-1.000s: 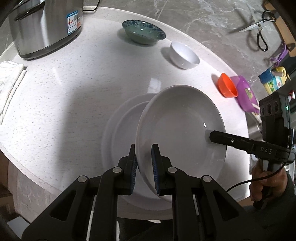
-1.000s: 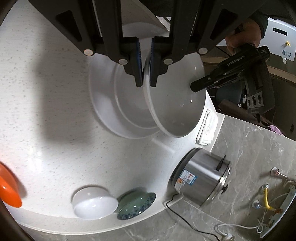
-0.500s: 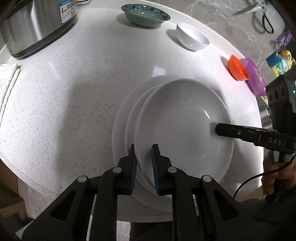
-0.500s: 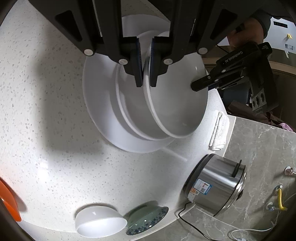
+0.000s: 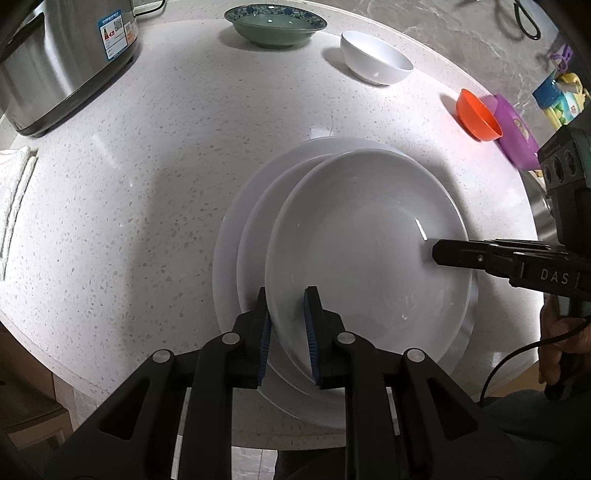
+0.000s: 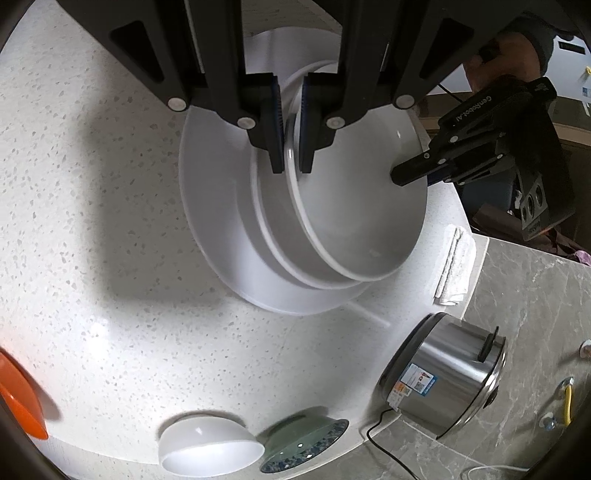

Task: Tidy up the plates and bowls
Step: 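Carry the small white plate and lower it onto the plate stack, then open both grippers and lift away from the plate stack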

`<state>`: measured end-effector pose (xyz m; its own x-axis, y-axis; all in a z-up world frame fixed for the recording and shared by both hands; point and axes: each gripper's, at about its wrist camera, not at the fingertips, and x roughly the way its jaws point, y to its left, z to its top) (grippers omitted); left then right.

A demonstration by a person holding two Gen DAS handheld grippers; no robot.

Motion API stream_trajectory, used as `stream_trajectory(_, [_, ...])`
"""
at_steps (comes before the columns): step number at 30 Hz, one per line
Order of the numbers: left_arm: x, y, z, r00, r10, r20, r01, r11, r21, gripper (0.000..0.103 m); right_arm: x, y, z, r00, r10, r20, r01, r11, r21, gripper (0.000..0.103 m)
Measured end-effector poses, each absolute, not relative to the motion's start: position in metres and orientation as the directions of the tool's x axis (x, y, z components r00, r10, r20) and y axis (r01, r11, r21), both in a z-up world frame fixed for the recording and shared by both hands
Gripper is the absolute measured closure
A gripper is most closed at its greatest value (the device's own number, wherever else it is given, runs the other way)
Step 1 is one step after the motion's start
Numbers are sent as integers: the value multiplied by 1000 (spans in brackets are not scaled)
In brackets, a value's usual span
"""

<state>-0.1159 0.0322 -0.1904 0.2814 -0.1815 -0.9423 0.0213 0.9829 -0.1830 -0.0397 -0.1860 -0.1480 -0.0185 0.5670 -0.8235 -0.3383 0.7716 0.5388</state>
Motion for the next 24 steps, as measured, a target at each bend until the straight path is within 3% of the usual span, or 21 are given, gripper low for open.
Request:
stream_trajectory(11, [-117, 33, -191, 295, -172, -940, 6, 984, -178, 85, -41, -182, -145, 0, 511, -859, -380, 795, 473, 94])
stream_trajectory(24, [-120, 58, -176, 373, -270, -888, -57, 948, -313, 79, -39, -173, -143, 6, 452, -892, -402, 818, 411, 95])
